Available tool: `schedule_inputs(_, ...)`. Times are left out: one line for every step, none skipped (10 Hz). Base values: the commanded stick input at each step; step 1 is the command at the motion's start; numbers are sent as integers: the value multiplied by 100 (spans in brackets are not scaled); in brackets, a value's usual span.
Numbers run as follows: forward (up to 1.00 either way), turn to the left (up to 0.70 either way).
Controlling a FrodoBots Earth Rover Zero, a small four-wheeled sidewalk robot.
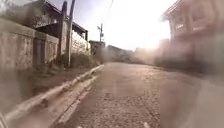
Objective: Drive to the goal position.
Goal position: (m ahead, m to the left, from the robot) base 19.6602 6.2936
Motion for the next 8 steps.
schedule_inputs(100,0)
schedule_inputs(100,0)
schedule_inputs(100,0)
schedule_inputs(100,0)
schedule_inputs(100,0)
schedule_inputs(100,0)
schedule_inputs(100,0)
schedule_inputs(100,0)
